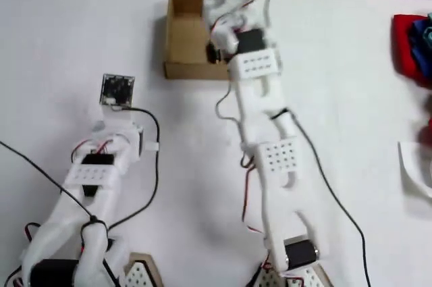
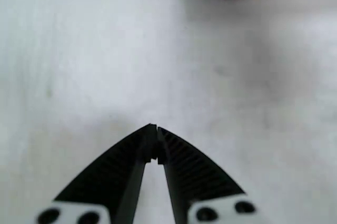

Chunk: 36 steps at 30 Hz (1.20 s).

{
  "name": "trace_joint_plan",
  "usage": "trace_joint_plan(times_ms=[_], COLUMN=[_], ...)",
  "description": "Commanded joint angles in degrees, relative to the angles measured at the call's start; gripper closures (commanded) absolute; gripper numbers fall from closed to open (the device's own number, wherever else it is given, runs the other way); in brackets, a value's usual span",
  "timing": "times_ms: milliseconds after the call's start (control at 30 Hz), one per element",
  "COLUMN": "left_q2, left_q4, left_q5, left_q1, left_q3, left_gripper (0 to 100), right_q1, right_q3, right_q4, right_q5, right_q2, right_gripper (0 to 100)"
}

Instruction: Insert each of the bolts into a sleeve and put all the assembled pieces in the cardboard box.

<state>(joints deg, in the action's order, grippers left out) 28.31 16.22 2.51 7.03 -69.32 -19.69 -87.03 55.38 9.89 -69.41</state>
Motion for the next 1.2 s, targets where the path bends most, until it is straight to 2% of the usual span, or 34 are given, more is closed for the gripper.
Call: trace_joint_plan(times_ms=[0,600,1167], left_q2=[1.5,1.5,1.5], left_q4=[-0.8,-0.8,-0.8], left_q5=[0.4,0.4,0.4], left_q1=[0.0,0.0,0.2], left_q3=[0.0,0.0,0.0], left_gripper=[97,97,97], right_q1=[-1.2,-4.2,-2.8], right_q3=[-5.6,-4.0,-1.1], right_q4=[-2.3,-2.6,-4.0], right_q5=[-0.5,-0.1,0.0], right_q2=[-3.6,-10.1,-11.6], right_gripper=[97.9,97.9,97.9])
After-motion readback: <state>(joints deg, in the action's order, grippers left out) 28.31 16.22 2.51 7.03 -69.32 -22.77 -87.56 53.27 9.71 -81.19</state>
